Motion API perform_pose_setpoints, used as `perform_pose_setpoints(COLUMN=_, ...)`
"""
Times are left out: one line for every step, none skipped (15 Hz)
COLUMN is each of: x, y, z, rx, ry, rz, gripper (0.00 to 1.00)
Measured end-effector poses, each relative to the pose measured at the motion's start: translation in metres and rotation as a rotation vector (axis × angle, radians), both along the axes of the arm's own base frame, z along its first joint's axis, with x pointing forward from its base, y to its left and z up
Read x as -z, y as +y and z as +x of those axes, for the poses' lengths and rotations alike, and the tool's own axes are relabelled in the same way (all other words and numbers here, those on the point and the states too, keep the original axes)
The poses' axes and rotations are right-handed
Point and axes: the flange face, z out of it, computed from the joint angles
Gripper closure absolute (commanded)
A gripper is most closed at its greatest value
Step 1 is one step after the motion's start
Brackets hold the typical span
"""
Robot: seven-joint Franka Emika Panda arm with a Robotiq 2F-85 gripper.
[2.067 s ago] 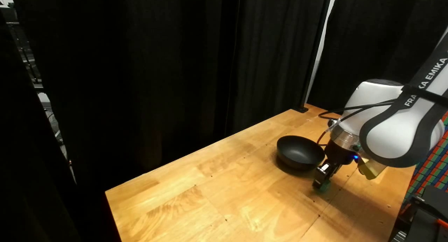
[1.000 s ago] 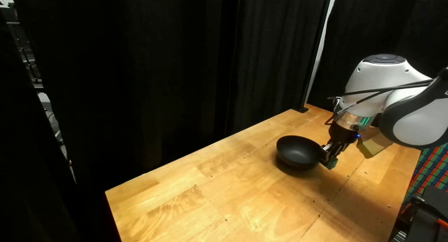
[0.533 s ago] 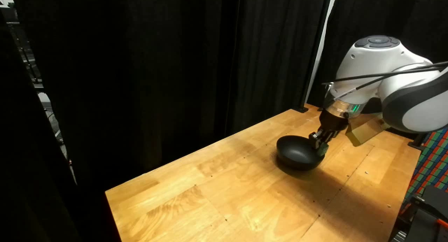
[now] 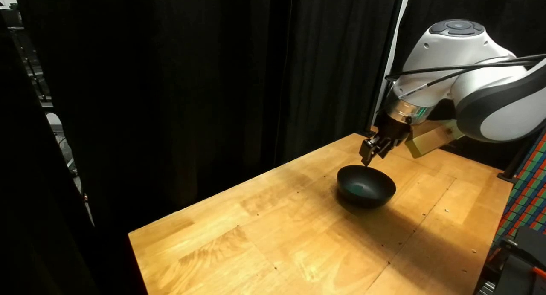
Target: Put the green block in the black bowl
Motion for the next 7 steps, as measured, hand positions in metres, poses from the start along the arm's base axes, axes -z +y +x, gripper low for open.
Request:
perform_pose_setpoints(x=-0.001, y=-0.002, z=0.000, rx=0.001, ry=-0.002, rz=-0.002, gripper=0.01)
perform_pose_setpoints(x=-0.002, y=-0.004, z=0.001, rx=0.000, ry=-0.005, rz=-0.003, gripper=0.00)
perform_pose_setpoints(x=-0.005, y=-0.007, z=0.001, rx=0.006, ry=-0.003, rz=-0.003, gripper=0.00)
perform_pose_setpoints(x=-0.008, y=-0.010, z=0.000, rx=0.015, ry=0.008, rz=-0.007, gripper=0.00)
perform_pose_setpoints(x=-0.013, y=-0.014, z=-0.002, rx=0.022, ry=0.031, rz=-0.016, gripper=0.00)
perform_pose_setpoints(x=-0.019, y=-0.018, z=-0.005, rx=0.028, ry=0.059, rz=-0.024, gripper=0.00)
perform_pose_setpoints(x=-0.027, y=-0.023, z=-0.008, rx=0.031, ry=0.094, rz=-0.019, gripper=0.00)
